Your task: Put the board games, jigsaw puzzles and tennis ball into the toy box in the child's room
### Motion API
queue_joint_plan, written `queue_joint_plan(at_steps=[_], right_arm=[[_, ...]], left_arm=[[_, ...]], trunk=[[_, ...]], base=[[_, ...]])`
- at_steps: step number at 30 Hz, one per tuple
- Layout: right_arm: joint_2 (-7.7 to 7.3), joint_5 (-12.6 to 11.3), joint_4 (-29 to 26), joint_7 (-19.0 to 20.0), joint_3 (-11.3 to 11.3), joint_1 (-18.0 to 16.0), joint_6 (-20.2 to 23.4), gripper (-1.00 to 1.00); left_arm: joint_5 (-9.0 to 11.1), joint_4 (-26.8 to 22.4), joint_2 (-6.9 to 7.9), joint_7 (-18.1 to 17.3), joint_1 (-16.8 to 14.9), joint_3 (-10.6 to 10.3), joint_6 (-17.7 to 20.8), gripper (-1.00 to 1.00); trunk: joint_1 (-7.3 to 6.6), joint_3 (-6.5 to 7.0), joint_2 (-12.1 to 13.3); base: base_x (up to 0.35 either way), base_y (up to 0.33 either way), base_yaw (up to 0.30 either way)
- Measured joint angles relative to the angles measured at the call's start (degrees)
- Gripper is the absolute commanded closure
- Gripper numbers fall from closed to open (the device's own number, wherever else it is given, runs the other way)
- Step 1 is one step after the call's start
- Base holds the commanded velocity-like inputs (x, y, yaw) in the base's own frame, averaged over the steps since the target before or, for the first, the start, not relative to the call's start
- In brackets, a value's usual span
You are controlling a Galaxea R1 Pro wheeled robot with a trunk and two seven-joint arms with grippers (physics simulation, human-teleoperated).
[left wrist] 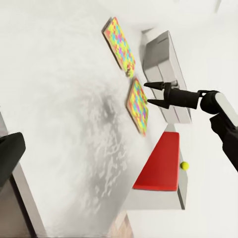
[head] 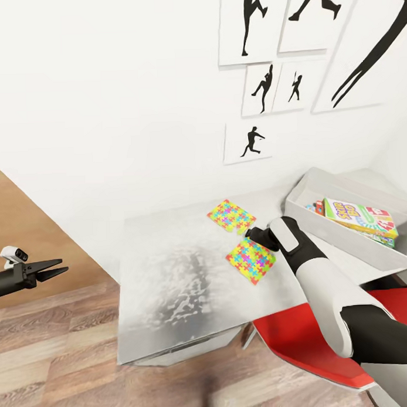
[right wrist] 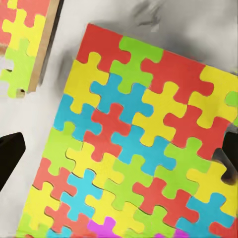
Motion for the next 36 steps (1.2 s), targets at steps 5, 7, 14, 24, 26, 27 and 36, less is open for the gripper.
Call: queue_joint_plan(at_steps=[5,7,14,24,26,27,36], right_arm=[[0.16,-0.7,0.2,0.1,0.0,0.0,-0.3,-1.0],[0.2,-0.8,0.2,0.1,0.0,0.0,-0.3,-1.0],[0.25,-0.9,0.1,0.1,0.0,0.0,-0.3,-1.0],[0.27,0.2,0.2,0.0,0.1,0.0,0.1,-1.0],[0.31,0.5,0.1,0.0,0.1,0.0,0.2,-1.0],[0.32,0.5,0.1,0.0,0.1,0.0,0.3,-1.0],[0.42,1.0,0.2,0.0,0.1,0.0,0.4,-1.0]], left_arm=[[0.0,0.0,-0.01,0.0,0.0,0.0,0.0,-1.0],[0.0,0.0,0.01,0.0,0.0,0.0,0.0,-1.0],[0.0,0.0,0.02,0.0,0.0,0.0,0.0,-1.0],[0.0,0.0,0.03,0.0,0.0,0.0,0.0,-1.0],[0.0,0.0,0.03,0.0,0.0,0.0,0.0,-1.0],[0.0,0.0,0.03,0.0,0.0,0.0,0.0,-1.0],[0.0,0.0,-0.03,0.0,0.0,0.0,0.0,-1.0]], trunk=[[0.0,-0.01,0.0],[-0.01,-0.01,0.0],[-0.02,-0.01,0.0],[-0.02,-0.01,0.0],[-0.02,-0.01,0.0],[-0.02,0.0,0.0],[-0.03,-0.01,0.0]], base=[[-0.206,0.052,0.0],[-0.109,0.011,0.0],[-0.031,0.01,0.0],[-0.08,0.092,0.0],[-0.024,0.13,0.0],[-0.037,0.196,0.0],[-0.007,0.1,0.0]])
